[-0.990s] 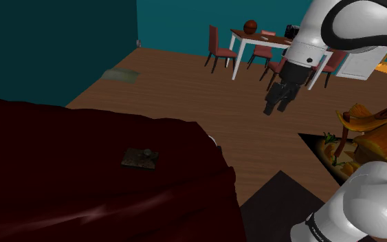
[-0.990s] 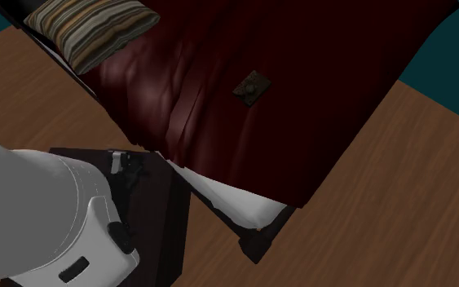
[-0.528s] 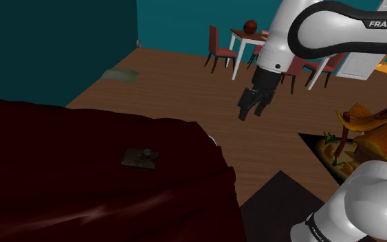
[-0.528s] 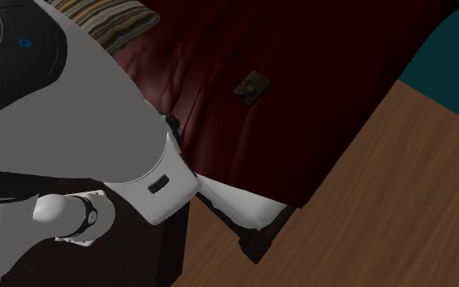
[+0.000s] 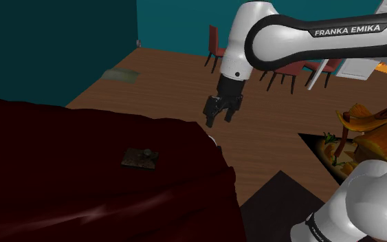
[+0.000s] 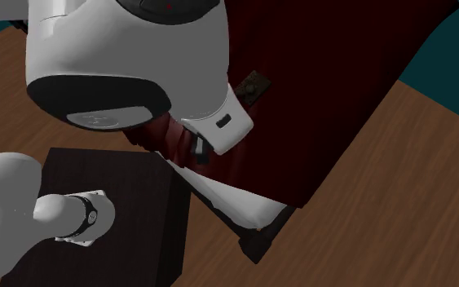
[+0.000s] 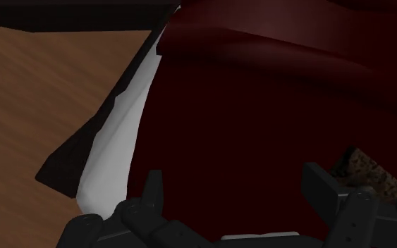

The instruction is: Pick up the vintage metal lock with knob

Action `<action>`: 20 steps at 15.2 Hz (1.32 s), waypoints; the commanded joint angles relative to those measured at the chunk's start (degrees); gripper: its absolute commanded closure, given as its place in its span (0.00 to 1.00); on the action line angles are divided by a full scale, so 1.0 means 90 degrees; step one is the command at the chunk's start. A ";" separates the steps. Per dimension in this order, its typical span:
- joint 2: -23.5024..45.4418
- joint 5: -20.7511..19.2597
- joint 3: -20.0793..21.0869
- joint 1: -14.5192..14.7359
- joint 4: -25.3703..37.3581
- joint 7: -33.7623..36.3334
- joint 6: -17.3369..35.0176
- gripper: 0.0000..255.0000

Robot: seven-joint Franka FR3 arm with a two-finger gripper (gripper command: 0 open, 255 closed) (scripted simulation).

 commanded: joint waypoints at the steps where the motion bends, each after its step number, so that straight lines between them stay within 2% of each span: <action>1: 0.0395 -0.0030 0.0189 0.0062 0.0243 0.0211 0.0165 0.00; 10: 0.2460 -0.0637 0.0859 0.0414 0.1830 0.1253 0.0598 0.00; 18: 0.4428 -0.1468 0.1046 0.1079 0.3785 0.2099 0.0458 0.00; 20: 0.4466 -0.1481 0.1031 0.1086 0.3667 0.2096 0.0613 0.00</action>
